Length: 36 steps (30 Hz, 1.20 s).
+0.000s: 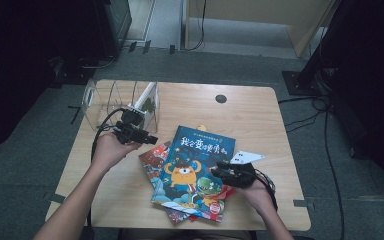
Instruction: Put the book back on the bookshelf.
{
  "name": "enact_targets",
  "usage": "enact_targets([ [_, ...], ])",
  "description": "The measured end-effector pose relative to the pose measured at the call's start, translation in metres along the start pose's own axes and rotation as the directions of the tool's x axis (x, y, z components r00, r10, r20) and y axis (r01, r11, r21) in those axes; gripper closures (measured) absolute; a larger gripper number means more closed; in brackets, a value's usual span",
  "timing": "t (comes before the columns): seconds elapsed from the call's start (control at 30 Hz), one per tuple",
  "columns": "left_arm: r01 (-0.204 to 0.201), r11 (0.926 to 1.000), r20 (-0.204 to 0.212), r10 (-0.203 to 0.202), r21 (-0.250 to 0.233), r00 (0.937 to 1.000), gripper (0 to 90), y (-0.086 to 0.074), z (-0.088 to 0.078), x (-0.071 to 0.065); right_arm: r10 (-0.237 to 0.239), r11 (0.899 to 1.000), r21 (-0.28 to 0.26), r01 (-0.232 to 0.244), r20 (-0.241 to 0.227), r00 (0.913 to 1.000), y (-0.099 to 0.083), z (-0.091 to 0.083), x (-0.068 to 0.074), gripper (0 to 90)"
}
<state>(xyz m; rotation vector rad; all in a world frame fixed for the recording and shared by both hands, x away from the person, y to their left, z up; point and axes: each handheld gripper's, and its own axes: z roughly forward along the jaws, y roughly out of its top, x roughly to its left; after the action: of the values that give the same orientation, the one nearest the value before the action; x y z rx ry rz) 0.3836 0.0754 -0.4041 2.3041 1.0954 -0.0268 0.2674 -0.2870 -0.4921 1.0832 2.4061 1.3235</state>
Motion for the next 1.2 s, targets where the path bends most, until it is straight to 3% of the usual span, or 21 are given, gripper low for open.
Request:
enact_targets([
  [0.03, -0.002, 1.0000, 0.008, 0.002, -0.005, 1.0000, 48.2, -0.002, 0.002, -0.001, -0.003, 1.000, -0.002, 0.003, 0.004, 1.0000, -0.001, -0.001, -0.001, 62.4],
  [0.1, -0.014, 0.9999, 0.033, 0.014, -0.007, 0.9993, 57.5, -0.005, 0.007, -0.004, 0.005, 1.000, -0.001, -0.005, 0.016, 0.9999, -0.004, -0.004, -0.002, 64.6],
  [0.23, -0.028, 0.9994, 0.029, 0.028, -0.021, 0.9992, 61.2, -0.014, 0.016, -0.009, 0.014, 1.000, 0.004, -0.014, 0.038, 0.9992, -0.010, -0.009, -0.006, 67.6],
  [0.33, -0.025, 0.9989, 0.049, 0.027, -0.040, 0.9984, 64.5, -0.020, 0.021, -0.010, 0.024, 1.000, 0.003, -0.024, 0.047, 0.9986, -0.013, -0.012, -0.009, 67.5],
  [0.43, -0.042, 0.9976, 0.046, 0.044, -0.054, 0.9979, 67.5, -0.027, 0.025, -0.013, 0.028, 1.000, -0.003, -0.028, 0.066, 0.9974, -0.014, -0.014, -0.013, 68.9],
  [0.53, -0.073, 0.9962, 0.012, 0.074, -0.048, 0.9972, 72.0, -0.036, 0.032, -0.016, 0.034, 0.999, 0.000, -0.034, 0.094, 0.9950, -0.015, -0.018, -0.018, 71.5],
  [0.77, -0.036, 0.9968, 0.061, 0.040, -0.071, 0.9973, 83.8, -0.055, 0.043, -0.016, 0.066, 0.998, 0.003, -0.067, 0.148, 0.9867, -0.016, -0.023, -0.031, 81.4],
  [0.87, -0.045, 0.9971, 0.061, 0.049, -0.061, 0.9970, 87.4, -0.059, 0.045, -0.017, 0.071, 0.997, 0.003, -0.073, 0.183, 0.9806, -0.015, -0.024, -0.036, 85.8],
  [1.2, 0.000, 0.9970, 0.099, 0.008, -0.077, 0.9951, 89.8, -0.071, 0.050, -0.021, 0.108, 0.993, 0.013, -0.114, 0.225, 0.9684, -0.015, -0.018, -0.051, 87.4],
])
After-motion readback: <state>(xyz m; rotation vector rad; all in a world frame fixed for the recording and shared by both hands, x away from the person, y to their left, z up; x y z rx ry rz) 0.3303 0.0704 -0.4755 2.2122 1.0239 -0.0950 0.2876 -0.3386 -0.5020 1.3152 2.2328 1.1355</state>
